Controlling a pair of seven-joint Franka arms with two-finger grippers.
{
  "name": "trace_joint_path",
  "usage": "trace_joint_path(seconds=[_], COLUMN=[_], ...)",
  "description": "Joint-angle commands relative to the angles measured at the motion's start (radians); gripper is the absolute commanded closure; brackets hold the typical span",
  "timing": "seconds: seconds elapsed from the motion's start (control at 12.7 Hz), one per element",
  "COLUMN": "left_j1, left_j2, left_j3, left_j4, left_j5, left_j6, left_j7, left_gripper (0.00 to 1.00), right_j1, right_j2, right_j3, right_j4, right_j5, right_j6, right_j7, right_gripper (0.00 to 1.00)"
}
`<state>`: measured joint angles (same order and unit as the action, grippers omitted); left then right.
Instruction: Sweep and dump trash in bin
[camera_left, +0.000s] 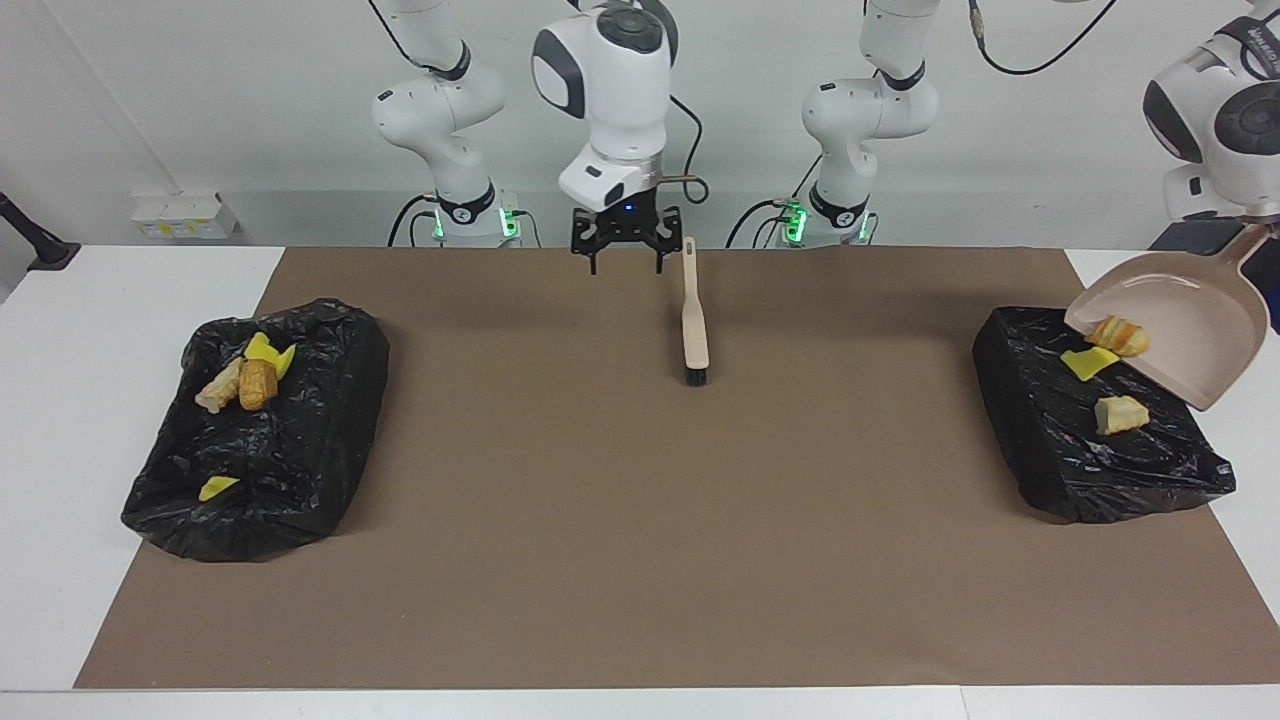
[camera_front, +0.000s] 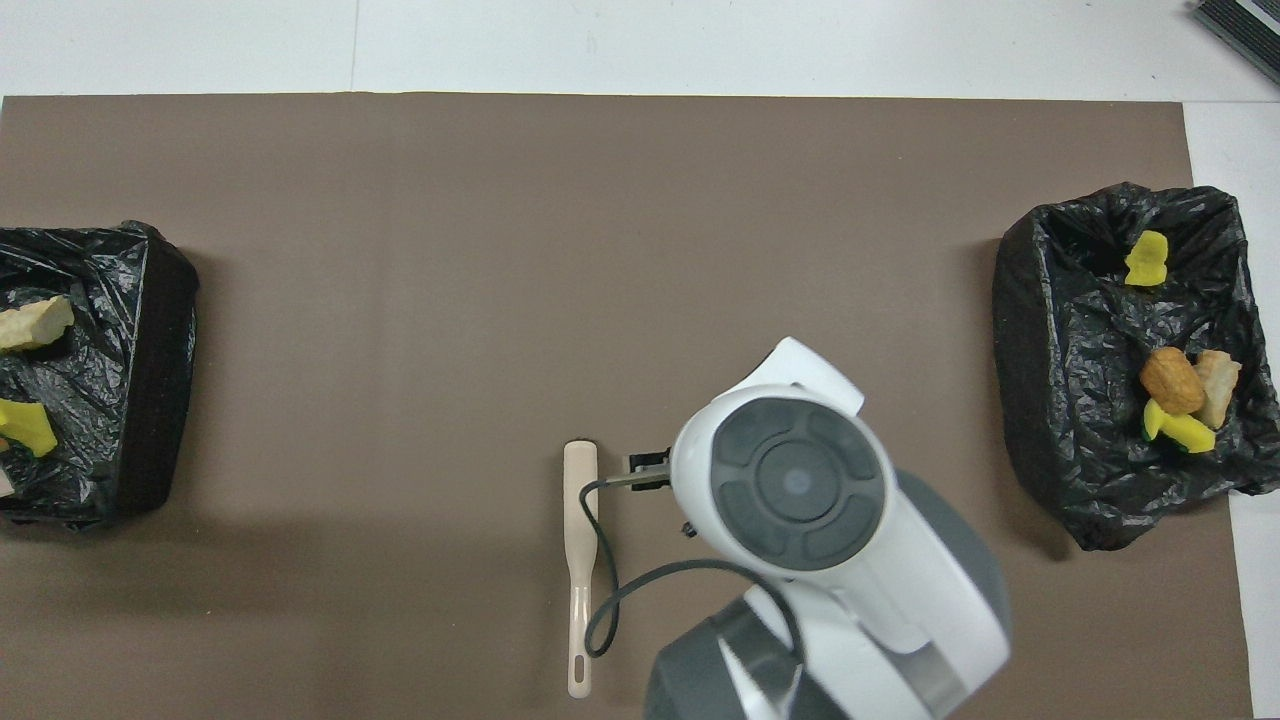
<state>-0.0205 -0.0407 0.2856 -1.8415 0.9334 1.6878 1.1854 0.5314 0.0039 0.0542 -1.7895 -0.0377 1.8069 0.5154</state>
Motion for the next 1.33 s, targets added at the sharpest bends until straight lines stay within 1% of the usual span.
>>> trace_joint_path(seconds=[0.0,0.16,0.31,0.47,0.55,0.63,0.79,0.86,1.02,1.1,1.18,1.26], left_j1=[-0.016,-0.016,-0.016,-0.016,-0.016,-0.018,-0.016,-0.016,-0.016,-0.018,-0.018,-0.018], left_j2=[0.005,0.007,0.021,0.056,0.056,0.056,0.061,0.059,0.041,0.027,0.019,0.019], left_j3=[-0.042,-0.063,-0.065,-0.072,-0.097,-0.117,-0.117,-0.131,-0.146,-0.16,-0.207,-0.268], left_j4=[0.059,0.065,0.083,0.16,0.171,0.171,0.179,0.182,0.156,0.137,0.114,0.101], left_j5=[0.033,0.099,0.105,0.107,0.081,0.009,-0.259,-0.356,-0.572,-0.64,-0.674,-0.714], left_j6=[-0.092,-0.083,-0.079,-0.083,-0.076,-0.073,-0.071,-0.069,-0.074,-0.08,-0.079,-0.068], left_j7=[0.01,0.008,0.007,0.014,0.011,-0.004,-0.068,-0.107,-0.232,-0.304,-0.397,-0.553], left_gripper=[1.0,1.0,1.0,1.0,1.0,1.0,1.0,1.0,1.0,1.0,1.0,1.0], right_j1=[-0.095,-0.175,-0.25,-0.298,-0.324,-0.353,-0.424,-0.456,-0.522,-0.551,-0.583,-0.59], right_j2=[-0.004,-0.002,-0.004,-0.004,-0.004,-0.004,-0.004,-0.004,-0.002,-0.001,0.005,0.011], right_j3=[0.012,0.01,0.012,0.01,0.01,0.01,0.009,0.01,0.01,0.01,0.01,0.012], right_j4=[0.064,0.11,0.125,0.142,0.153,0.154,0.154,0.154,0.154,0.156,0.16,0.185], right_j5=[-0.005,-0.004,-0.004,-0.01,-0.025,-0.027,-0.028,-0.027,-0.013,-0.013,-0.011,-0.007], right_j6=[-0.076,-0.127,-0.153,-0.161,-0.162,-0.162,-0.162,-0.162,-0.161,-0.161,-0.161,-0.161], right_j7=[-0.17,-0.289,-0.417,-0.454,-0.456,-0.456,-0.486,-0.492,-0.483,-0.488,-0.489,-0.483], right_gripper=[0.0,0.0,0.0,0.0,0.0,0.0,0.0,0.0,0.0,0.0,0.0,0.0])
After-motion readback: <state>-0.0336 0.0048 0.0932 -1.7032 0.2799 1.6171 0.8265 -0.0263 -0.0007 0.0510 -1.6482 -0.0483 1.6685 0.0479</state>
